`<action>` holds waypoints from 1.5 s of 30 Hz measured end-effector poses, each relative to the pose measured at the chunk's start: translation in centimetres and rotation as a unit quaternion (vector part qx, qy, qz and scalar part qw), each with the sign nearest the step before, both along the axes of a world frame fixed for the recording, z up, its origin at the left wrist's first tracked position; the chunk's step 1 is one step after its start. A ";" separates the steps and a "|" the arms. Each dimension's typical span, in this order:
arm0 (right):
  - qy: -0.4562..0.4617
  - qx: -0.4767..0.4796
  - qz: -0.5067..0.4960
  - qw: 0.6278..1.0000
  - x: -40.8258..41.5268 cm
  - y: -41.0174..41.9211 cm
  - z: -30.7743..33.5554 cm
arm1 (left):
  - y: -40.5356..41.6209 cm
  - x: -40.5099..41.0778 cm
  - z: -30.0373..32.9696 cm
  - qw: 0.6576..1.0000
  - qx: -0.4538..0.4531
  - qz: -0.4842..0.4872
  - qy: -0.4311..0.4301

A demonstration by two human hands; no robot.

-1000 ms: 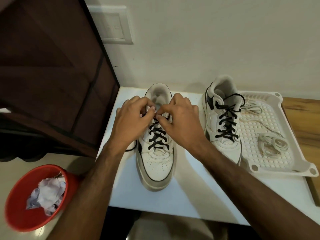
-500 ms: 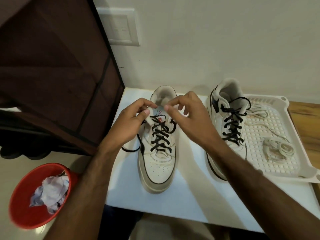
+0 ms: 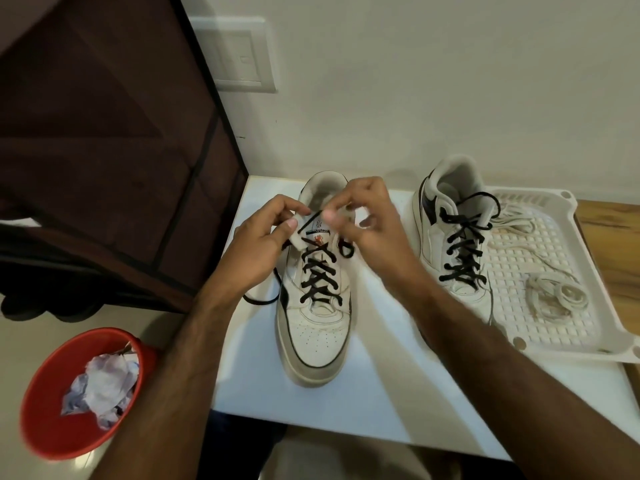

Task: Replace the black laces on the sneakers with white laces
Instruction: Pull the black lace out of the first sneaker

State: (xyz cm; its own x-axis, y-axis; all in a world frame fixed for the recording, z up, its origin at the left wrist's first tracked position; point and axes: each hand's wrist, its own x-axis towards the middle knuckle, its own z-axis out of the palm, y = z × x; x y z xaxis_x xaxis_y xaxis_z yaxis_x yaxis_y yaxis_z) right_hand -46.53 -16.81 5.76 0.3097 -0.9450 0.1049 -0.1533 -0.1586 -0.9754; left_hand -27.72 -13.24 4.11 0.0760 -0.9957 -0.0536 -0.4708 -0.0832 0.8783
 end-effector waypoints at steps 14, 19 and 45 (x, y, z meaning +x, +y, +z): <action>0.063 0.106 0.146 0.982 -1.4 -0.1 1.3 | -0.2 -0.2 0.1 1.000 0.000 0.001 -0.006; 0.176 0.219 0.313 0.907 -4.7 -0.5 3.8 | -0.3 -0.3 0.1 0.996 -0.029 -0.024 -0.077; 0.259 -0.104 -0.030 0.960 1.4 1.3 -1.1 | 0.0 -0.2 0.0 0.998 -0.036 -0.022 -0.045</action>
